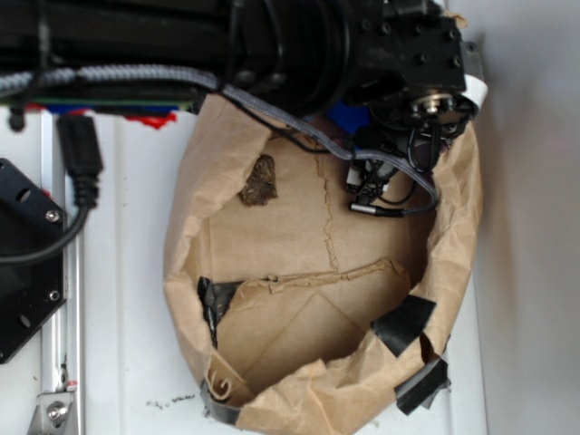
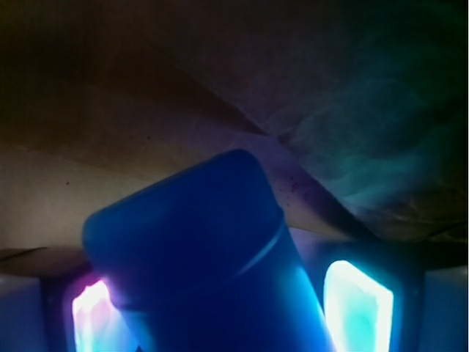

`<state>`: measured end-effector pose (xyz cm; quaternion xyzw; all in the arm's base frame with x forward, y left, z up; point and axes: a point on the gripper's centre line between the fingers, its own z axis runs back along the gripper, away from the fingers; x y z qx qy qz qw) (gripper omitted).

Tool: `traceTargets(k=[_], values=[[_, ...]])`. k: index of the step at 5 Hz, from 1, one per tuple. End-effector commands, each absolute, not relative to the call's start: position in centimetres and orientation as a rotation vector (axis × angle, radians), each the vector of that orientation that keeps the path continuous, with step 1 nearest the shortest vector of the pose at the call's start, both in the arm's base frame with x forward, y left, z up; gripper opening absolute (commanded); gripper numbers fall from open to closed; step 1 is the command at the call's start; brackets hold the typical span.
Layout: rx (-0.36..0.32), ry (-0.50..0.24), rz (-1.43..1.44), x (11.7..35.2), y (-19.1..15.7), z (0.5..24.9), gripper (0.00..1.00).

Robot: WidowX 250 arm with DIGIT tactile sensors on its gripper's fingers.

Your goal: Grab the blue bottle.

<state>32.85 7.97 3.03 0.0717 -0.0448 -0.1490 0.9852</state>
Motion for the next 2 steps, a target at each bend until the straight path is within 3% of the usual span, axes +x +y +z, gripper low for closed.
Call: traceTargets(k=[1,2], values=[[0.159,-0.155,-0.327,33.5,7.3,5.1,0.00],[0.123,-0.157,-0.293,32.3,6.6,7.2,0.00]])
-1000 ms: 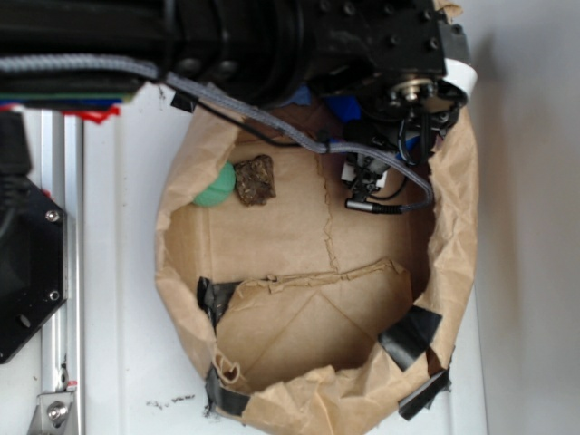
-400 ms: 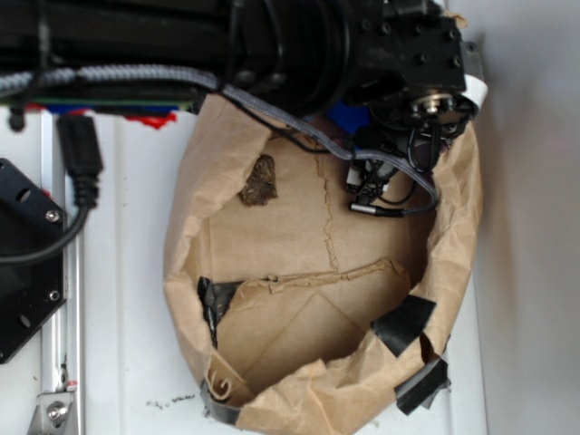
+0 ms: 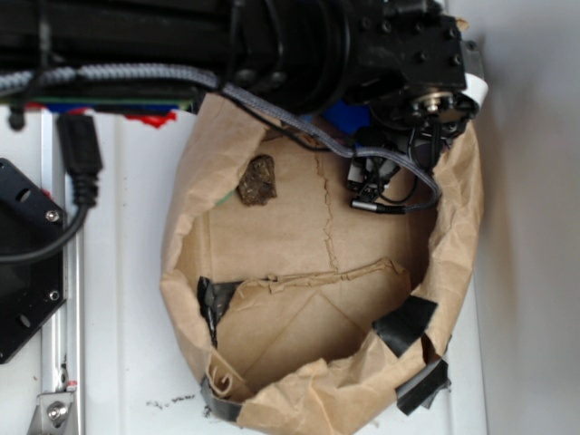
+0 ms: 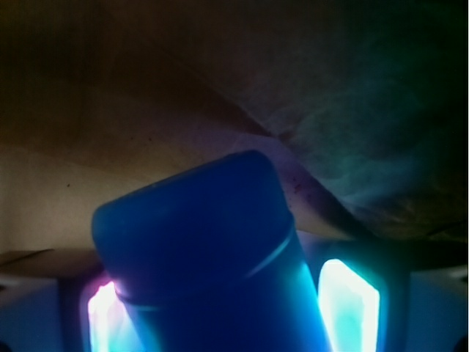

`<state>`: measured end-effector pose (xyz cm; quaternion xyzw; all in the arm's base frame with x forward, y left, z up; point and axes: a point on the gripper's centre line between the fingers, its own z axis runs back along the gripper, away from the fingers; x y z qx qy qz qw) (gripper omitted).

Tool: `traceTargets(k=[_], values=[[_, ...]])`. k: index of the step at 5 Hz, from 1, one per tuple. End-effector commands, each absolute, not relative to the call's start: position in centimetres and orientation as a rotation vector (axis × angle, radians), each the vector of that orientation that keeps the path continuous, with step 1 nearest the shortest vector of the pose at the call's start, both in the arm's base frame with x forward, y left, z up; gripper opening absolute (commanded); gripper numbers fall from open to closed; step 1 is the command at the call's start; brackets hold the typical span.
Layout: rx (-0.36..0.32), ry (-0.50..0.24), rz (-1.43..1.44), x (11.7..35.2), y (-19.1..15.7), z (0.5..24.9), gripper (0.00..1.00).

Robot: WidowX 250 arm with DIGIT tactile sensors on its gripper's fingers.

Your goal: Grab the blue bottle.

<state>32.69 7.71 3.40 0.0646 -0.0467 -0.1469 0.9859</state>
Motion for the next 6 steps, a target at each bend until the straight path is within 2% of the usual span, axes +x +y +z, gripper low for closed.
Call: traceTargets(k=[1,2,3,4,5,6], values=[[0.048,-0.184,-0.297,29.5,4.3,10.0,0.00],[0.034,-0.231,-0.378,26.8,2.1,13.1,0.00],[-0.004,-0.184,-0.273,25.8,1.1,15.1,0.00],[-0.040,-0.155,-0.139,26.1,1.7,15.6,0.00],[-0.118,-0.087,0.043,27.2,2.9,16.1,0.00],[-0.137,-0.078,0.067,27.8,2.7,16.2,0.00]])
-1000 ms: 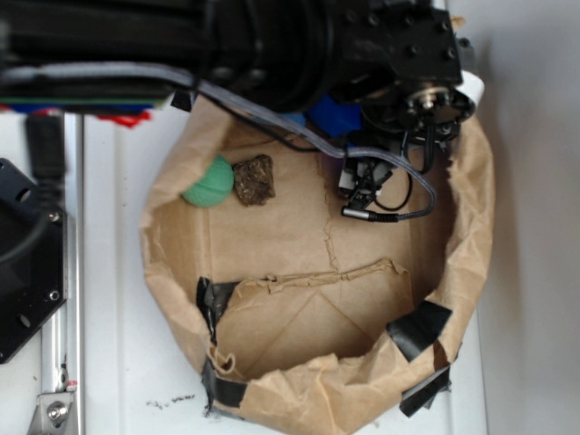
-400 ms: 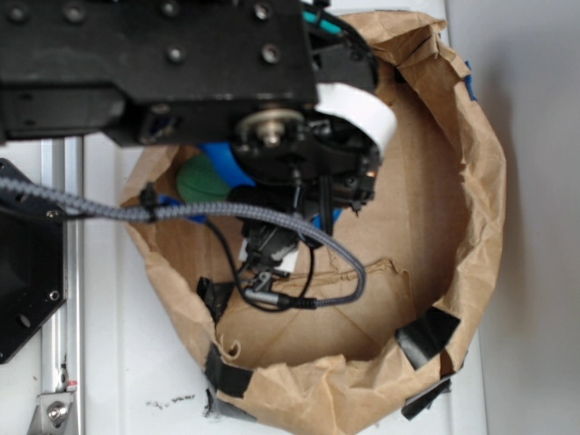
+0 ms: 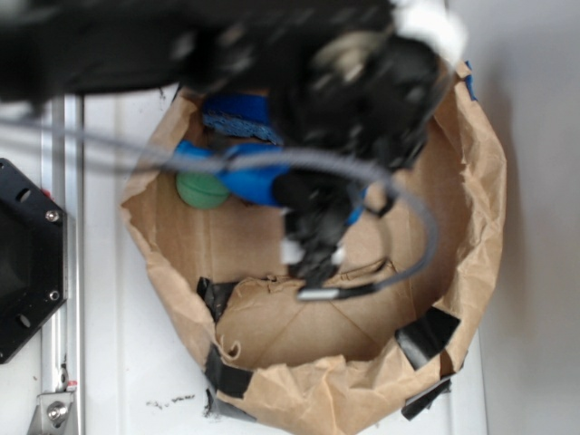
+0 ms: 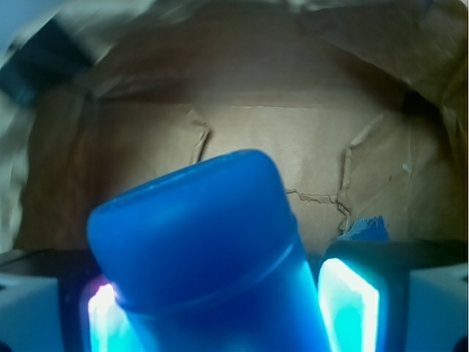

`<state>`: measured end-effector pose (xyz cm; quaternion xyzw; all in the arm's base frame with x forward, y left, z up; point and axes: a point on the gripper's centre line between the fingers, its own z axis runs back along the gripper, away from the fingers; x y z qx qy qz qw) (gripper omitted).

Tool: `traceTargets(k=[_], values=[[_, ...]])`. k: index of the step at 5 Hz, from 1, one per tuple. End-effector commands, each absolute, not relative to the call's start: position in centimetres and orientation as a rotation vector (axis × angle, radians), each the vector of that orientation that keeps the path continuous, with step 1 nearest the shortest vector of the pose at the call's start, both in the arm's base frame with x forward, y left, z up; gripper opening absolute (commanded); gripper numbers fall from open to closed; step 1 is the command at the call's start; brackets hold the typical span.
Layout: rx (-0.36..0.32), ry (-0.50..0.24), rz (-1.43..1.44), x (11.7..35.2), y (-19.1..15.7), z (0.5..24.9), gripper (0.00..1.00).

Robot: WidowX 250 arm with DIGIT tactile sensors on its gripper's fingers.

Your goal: Grab the blue bottle.

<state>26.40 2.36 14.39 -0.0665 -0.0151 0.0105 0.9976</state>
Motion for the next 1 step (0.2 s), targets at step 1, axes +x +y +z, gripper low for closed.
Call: traceTargets(k=[1], values=[[-0.142,-0.073,0.037,27.81,2.60,16.01,0.00]])
